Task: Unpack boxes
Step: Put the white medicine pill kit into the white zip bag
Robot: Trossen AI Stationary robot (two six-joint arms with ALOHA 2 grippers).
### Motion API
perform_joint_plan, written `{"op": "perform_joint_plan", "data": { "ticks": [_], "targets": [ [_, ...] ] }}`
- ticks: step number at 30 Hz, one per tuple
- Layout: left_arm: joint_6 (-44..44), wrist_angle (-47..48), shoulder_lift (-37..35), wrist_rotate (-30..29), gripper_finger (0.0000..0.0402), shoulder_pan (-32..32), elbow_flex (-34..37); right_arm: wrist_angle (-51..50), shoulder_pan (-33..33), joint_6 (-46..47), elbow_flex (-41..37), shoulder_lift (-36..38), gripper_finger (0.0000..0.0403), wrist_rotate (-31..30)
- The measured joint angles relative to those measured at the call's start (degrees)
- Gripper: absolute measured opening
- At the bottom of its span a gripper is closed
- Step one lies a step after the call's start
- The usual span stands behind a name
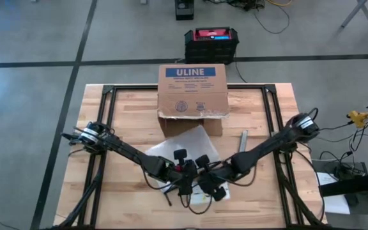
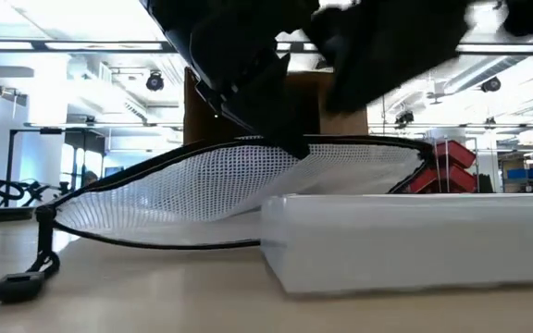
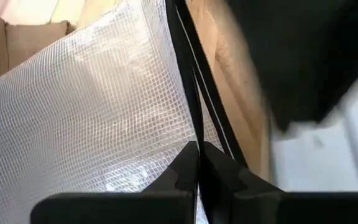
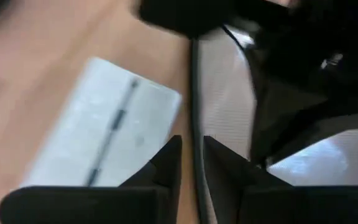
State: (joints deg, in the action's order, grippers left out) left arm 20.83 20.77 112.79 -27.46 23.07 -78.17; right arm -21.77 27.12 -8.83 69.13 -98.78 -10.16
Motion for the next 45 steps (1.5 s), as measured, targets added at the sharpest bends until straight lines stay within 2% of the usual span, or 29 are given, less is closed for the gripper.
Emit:
{"op": "perform_joint_plan", "data": {
  "ticks": [8, 13, 18, 21, 26, 27, 30, 37, 45],
  "targets": [
    [2.7, -0.2, 0.1, 0.0, 0.0000, 0.0, 0.0, -4.6, 7.7, 14.6, -0.3, 0.2, 0.0002, 8.3],
    [3.7, -0.3, 0.1, 0.0, 0.0000, 0.0, 0.0, -4.7, 12.4, 24.3, -0.8, -2.9, 0.0001, 9.1],
    [4.4, -0.7, 0.1, -0.5, 0.0000, -0.1, 0.0, -4.5, 12.8, 29.2, -1.3, -8.4, 0.0000, 8.6],
    [7.2, -1.3, 0.2, -0.6, 0.0000, -0.5, 0.0, -3.4, 12.4, 30.8, -0.8, -11.2, 0.0000, 4.6],
    [8.7, -2.0, 2.4, -1.5, 0.0000, -0.5, 0.0, -2.4, 10.2, 29.3, 2.8, -14.4, 0.0000, -9.4],
    [8.9, -1.6, 3.0, -1.6, 0.0000, -0.5, 0.0, -1.5, 9.6, 28.8, 3.7, -14.7, 0.0000, -13.9],
    [10.2, -1.3, 4.6, -2.5, 0.0000, -0.8, 0.1, 0.7, 7.4, 26.7, 5.3, -14.7, 0.0000, -20.1],
    [11.5, -1.9, 5.7, -2.5, 0.0000, -1.2, -0.2, 0.2, 6.1, 25.7, 5.8, -14.3, 0.0000, -21.0],
    [11.4, 4.9, 3.6, -1.6, 0.0000, -2.3, -1.5, -2.5, 11.7, 28.6, 6.6, -12.1, 0.0000, -18.2]
  ]
}}
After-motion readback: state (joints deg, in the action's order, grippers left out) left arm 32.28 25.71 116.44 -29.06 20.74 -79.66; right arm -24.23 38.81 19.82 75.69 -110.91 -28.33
